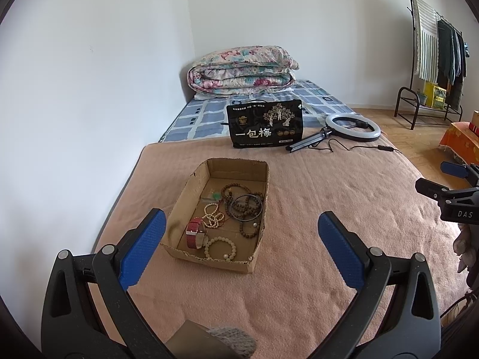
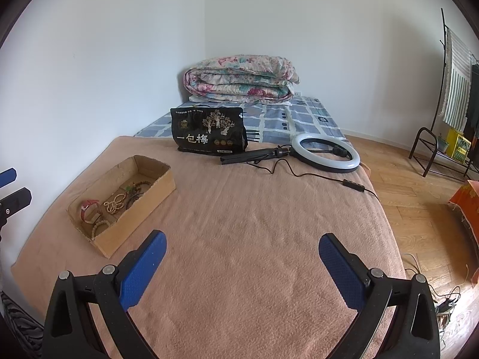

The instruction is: Organize jewelry

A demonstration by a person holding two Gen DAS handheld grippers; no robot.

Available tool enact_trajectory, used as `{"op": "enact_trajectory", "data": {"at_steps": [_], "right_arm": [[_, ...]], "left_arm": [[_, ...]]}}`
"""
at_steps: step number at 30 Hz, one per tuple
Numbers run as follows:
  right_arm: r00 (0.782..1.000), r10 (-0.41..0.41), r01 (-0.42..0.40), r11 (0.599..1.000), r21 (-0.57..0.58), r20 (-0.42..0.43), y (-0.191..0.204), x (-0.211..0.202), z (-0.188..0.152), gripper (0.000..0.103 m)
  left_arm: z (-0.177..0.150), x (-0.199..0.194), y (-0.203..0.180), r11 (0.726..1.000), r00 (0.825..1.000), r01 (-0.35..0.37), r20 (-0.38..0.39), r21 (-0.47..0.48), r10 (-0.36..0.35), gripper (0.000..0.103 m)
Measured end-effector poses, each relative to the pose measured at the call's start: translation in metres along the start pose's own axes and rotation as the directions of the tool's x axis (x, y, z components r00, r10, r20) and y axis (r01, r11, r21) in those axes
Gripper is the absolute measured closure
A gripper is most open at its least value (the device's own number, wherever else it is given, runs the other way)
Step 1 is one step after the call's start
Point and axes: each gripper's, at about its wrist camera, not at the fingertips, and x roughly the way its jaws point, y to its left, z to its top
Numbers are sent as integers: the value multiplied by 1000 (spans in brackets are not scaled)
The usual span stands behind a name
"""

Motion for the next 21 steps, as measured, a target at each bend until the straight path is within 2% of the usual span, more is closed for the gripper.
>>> {"op": "enact_trajectory", "data": {"at_steps": [21], "right_arm": [[1000, 6, -6, 1000, 3, -7, 0, 0, -3, 0]], "left_arm": [[-4, 3, 1, 1000, 1000, 1, -5, -4, -1, 0]]}}
